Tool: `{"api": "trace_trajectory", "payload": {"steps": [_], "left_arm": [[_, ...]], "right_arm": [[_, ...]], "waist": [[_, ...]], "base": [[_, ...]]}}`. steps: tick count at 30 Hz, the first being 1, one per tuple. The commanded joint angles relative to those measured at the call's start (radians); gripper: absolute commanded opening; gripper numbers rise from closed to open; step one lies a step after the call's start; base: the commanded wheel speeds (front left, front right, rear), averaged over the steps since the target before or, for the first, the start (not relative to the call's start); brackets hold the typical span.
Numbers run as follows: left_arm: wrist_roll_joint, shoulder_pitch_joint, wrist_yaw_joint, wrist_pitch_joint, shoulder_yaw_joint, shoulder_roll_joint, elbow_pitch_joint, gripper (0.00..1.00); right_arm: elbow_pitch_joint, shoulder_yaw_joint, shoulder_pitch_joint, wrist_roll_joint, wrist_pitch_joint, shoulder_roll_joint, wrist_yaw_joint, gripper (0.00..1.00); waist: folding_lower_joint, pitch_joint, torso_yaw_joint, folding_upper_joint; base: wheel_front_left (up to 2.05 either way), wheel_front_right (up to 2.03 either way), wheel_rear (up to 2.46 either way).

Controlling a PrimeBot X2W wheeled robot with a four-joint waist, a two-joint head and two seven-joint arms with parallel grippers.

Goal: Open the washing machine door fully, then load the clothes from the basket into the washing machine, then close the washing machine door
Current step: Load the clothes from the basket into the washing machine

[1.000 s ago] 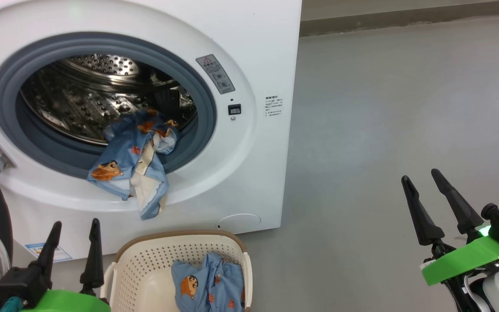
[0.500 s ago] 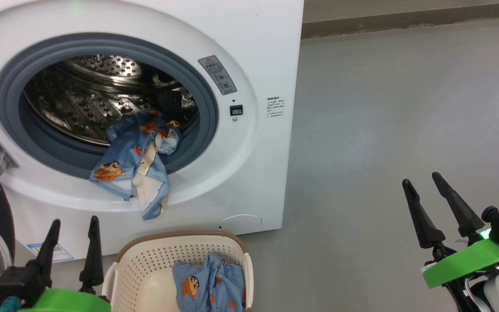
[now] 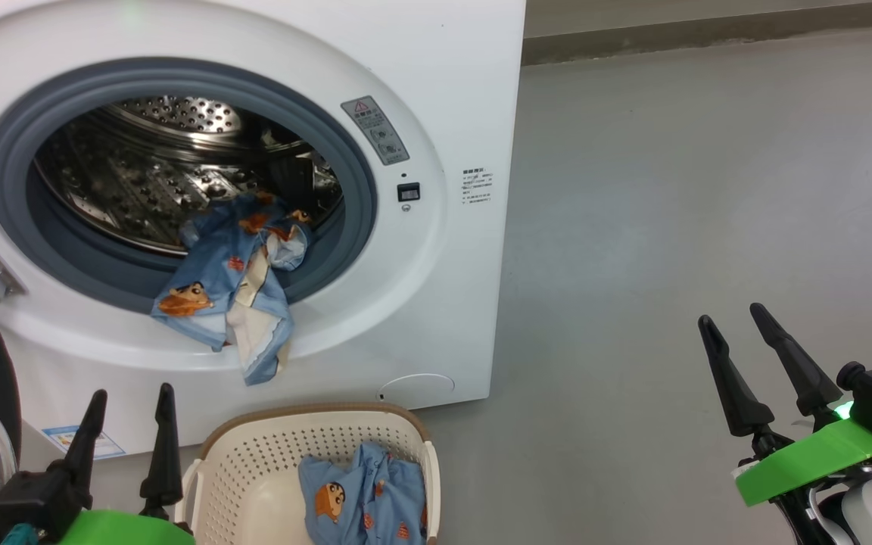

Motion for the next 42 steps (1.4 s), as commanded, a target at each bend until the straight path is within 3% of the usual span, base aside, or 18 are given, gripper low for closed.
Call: {"api": "trace_trajectory", "payload": {"steps": [1,16,42], "left_arm": [[-0.004,-0.022,0.009,-0.002,0.032,0.029,-0.031,1.00],[-0.024,-0.070,0.001,0.024,0.013,0.034,0.042,1.00],[-0.016,-0.543,-0.077,0.046,-0.055,0.083,0.661,1.00]], "right_arm": [[-0.018,0.011,-0.012,0.008,-0.008,-0.021,0.004,1.00],[-0.025,0.017,-0.022,0.008,-0.008,-0.023,0.004,1.00],[-0.064,0.005,-0.125,-0.020,-0.008,0.026,0.004,1.00]], "waist": [[0.0000,0.000,-0.001,0.0000],[0.0000,0.034,-0.032,0.0000],[0.0000,0.319,-0.146,0.0000]], "base": [[0.00,0.00,0.00],[0.00,0.00,0.00],[0.00,0.00,0.00]]}}
